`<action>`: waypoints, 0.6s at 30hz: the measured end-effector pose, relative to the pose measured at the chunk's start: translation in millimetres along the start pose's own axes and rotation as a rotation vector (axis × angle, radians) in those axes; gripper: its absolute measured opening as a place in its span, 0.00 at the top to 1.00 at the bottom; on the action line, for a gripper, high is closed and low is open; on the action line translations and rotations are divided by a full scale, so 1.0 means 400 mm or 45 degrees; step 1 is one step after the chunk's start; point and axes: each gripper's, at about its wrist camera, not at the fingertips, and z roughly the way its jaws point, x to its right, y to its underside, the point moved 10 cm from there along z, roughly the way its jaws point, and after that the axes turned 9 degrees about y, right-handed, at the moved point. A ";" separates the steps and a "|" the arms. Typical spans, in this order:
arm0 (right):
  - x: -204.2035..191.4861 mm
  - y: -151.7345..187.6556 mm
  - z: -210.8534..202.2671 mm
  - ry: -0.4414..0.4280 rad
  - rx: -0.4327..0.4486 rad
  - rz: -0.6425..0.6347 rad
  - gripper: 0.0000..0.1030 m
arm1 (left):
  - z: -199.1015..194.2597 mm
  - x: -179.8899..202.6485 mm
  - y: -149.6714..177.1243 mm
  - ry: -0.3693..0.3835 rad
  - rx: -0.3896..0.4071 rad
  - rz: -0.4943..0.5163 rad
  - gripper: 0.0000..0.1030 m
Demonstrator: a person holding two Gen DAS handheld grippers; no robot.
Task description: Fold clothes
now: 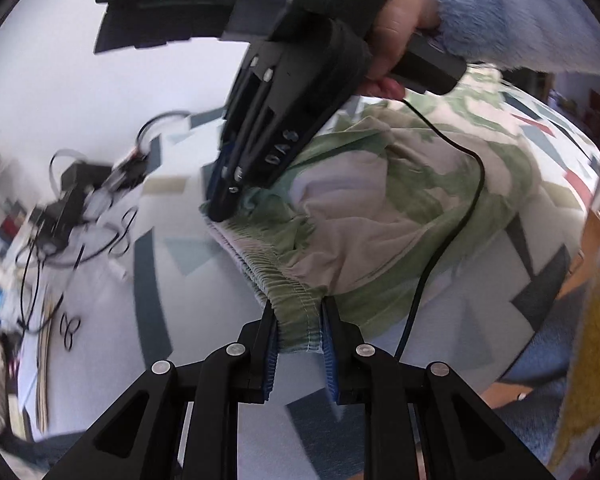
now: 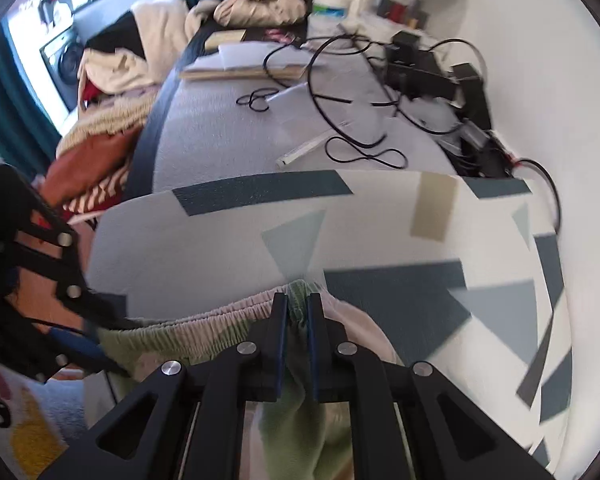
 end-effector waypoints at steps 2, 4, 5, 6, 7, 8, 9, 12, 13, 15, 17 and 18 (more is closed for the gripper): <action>0.005 -0.013 0.029 0.017 -0.019 0.004 0.92 | 0.011 -0.044 0.016 0.009 -0.045 -0.126 0.82; 0.021 -0.017 0.052 0.056 -0.040 0.038 0.90 | 0.018 -0.065 0.027 -0.002 -0.085 -0.188 0.82; 0.041 -0.019 0.051 0.064 -0.038 0.090 0.85 | 0.019 -0.071 0.031 -0.012 -0.102 -0.205 0.82; 0.064 -0.020 0.047 0.065 -0.030 0.151 0.79 | 0.020 -0.076 0.036 -0.023 -0.120 -0.221 0.82; 0.087 -0.022 0.042 0.066 -0.023 0.211 0.66 | 0.022 -0.082 0.041 -0.033 -0.137 -0.237 0.82; 0.110 -0.023 0.038 0.067 -0.016 0.271 0.61 | 0.023 -0.087 0.046 -0.044 -0.154 -0.253 0.82; 0.150 -0.019 0.017 0.067 0.005 0.356 0.61 | 0.024 -0.092 0.050 -0.054 -0.171 -0.269 0.82; 0.302 0.047 -0.075 0.087 0.082 0.638 0.58 | 0.029 -0.097 0.063 -0.087 -0.220 -0.290 0.81; 0.356 0.080 -0.110 0.099 0.107 0.733 0.57 | 0.031 -0.102 0.066 -0.095 -0.232 -0.307 0.78; 0.444 0.155 -0.175 0.139 0.139 0.880 0.57 | 0.032 -0.113 0.070 -0.110 -0.249 -0.351 0.69; 0.474 0.259 -0.221 0.173 0.132 0.933 0.57 | 0.019 -0.128 0.072 -0.114 -0.239 -0.423 0.61; 0.488 0.313 -0.243 0.188 0.128 0.958 0.57 | 0.007 -0.132 0.071 -0.094 -0.224 -0.462 0.61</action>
